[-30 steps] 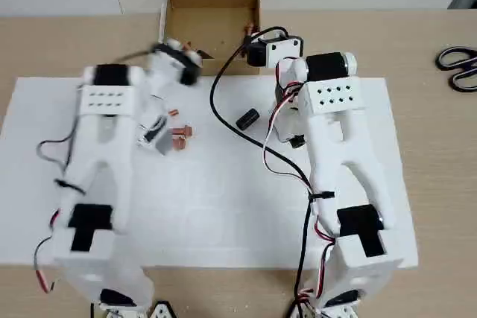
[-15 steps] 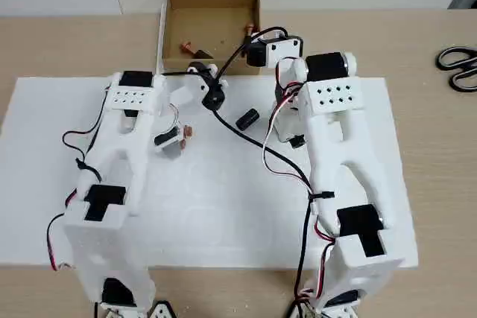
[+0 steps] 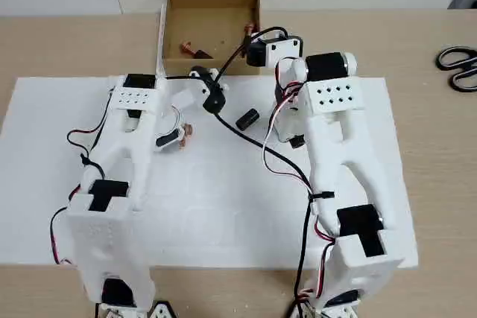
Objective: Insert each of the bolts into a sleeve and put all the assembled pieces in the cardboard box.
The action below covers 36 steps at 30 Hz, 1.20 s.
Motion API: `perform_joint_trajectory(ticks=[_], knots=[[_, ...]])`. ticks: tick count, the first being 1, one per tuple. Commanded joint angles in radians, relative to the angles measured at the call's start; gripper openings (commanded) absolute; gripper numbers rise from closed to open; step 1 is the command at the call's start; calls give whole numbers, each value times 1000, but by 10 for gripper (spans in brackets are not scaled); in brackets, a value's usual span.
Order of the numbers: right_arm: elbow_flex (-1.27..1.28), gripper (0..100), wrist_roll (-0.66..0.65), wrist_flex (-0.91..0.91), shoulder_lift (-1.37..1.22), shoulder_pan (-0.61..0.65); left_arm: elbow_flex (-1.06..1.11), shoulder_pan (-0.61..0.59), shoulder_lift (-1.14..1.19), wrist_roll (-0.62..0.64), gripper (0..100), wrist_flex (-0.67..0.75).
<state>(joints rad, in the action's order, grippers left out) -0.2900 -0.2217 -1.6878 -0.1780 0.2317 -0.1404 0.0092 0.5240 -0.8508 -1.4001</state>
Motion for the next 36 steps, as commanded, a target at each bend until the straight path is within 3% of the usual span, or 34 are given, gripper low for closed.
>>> perform_joint_trajectory(ticks=[1, 7, 12, 22, 29, 36], knots=[[-11, 4, -5, -16, 59, -2, -21, 23, 14, 2, 90, 12], [29, 4, -5, -7, 59, -2, -19, 77, 34, 5, 88, -15], [31, 4, -5, -7, 61, -5, -28, 101, 26, 6, 13, -66], [31, 4, -5, -7, 61, -1, -211, 137, 26, 37, 6, -324], [31, 4, -5, -7, 61, -5, -289, 184, -18, 163, 6, -351], [31, 4, -8, -7, 62, -4, -231, 176, -95, 520, 6, -351]])
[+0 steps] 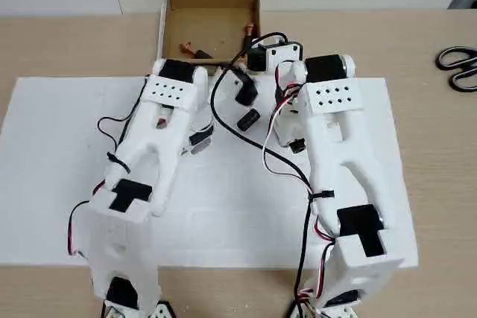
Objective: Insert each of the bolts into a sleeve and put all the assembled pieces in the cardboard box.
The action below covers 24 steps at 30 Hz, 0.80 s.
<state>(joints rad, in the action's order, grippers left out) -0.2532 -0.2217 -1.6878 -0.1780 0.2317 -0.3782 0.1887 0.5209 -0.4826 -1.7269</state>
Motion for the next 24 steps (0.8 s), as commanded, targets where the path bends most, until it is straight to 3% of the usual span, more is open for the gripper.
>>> perform_joint_trajectory(ticks=[1, 6, 15, 24], knots=[[-6, 4, -8, -7, 62, -4, 21, -9, -103, 201, 6, -25], [-9, 4, -9, -5, 61, -1, 180, -51, -157, 362, 6, 127], [-9, 4, -11, -5, 61, -1, 513, -74, -218, 496, 6, 470], [-8, 4, -11, -5, 61, -1, 578, -75, -210, 509, 7, 565]])
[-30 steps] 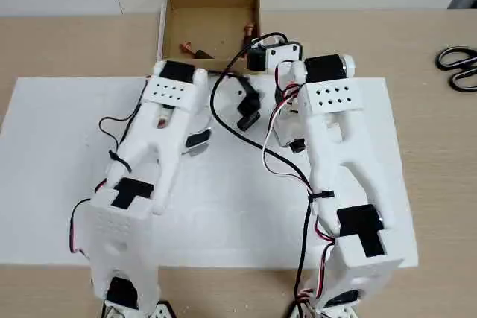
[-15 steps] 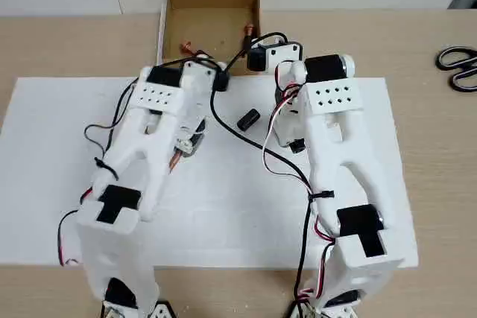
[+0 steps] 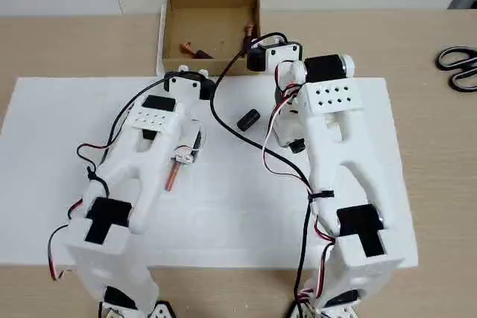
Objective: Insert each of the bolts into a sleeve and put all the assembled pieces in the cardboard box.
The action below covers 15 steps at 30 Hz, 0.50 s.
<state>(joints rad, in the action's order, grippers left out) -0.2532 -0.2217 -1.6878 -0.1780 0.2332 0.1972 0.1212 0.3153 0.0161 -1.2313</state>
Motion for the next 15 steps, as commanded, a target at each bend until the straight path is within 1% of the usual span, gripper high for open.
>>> perform_joint_trajectory(ticks=[1, 4, 15], knots=[[-8, 4, -11, -5, 61, -2, 2, -8, -5, 14, 7, 69], [-8, 4, -11, -5, 61, -2, 2, -6, -5, 32, 7, 75], [-8, 4, -8, -5, 61, -2, 2, -6, -5, 37, 8, 74]])
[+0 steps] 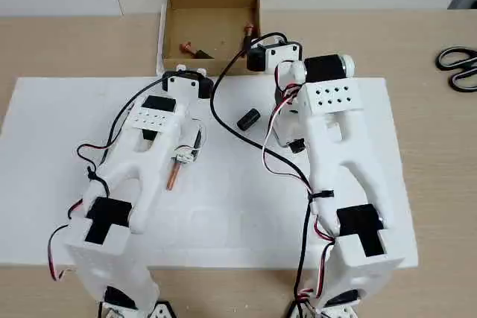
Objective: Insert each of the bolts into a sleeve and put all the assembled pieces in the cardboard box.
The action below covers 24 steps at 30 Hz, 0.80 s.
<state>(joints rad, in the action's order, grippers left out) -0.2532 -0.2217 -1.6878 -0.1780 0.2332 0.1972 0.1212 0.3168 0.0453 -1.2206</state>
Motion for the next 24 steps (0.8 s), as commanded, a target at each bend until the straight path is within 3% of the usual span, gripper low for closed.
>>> perform_joint_trajectory(ticks=[1, 14, 24], knots=[[-8, 4, -8, -5, 61, -2, 2, -6, -6, 8, 8, 63], [-11, 4, -11, -5, 68, -2, -18, -8, -32, 44, 6, 54], [-49, 4, -11, -16, 93, -1, -19, -9, -316, 32, 6, -35]])
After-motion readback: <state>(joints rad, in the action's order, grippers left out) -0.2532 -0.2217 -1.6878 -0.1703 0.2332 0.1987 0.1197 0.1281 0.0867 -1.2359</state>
